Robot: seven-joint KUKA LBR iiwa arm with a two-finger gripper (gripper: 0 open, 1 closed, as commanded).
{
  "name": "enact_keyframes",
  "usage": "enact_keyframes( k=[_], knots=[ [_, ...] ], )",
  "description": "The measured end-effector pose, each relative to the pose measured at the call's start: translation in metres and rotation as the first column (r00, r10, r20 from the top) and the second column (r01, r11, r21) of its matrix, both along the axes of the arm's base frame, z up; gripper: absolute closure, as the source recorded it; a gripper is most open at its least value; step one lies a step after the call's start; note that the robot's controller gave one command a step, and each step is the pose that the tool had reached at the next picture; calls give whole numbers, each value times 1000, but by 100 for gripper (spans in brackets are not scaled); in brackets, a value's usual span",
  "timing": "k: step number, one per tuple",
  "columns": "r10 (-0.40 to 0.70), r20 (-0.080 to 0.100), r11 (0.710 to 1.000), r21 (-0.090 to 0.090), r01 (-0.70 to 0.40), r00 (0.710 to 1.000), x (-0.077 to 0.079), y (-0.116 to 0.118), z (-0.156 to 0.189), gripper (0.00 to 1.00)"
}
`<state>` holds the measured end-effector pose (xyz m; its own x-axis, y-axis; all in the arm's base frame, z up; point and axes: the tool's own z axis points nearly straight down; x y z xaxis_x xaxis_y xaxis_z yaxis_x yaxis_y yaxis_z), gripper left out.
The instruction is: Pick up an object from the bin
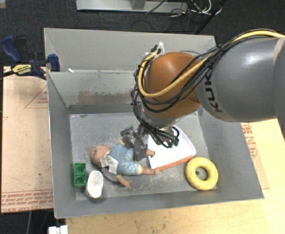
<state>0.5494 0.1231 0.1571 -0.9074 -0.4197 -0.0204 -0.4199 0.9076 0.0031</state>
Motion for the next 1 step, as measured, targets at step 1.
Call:
enact_keyframes(
  k=[1],
  knots=[
    [19,-11,1000,-3,-19,1000,-5,8,100,100]
  ],
)
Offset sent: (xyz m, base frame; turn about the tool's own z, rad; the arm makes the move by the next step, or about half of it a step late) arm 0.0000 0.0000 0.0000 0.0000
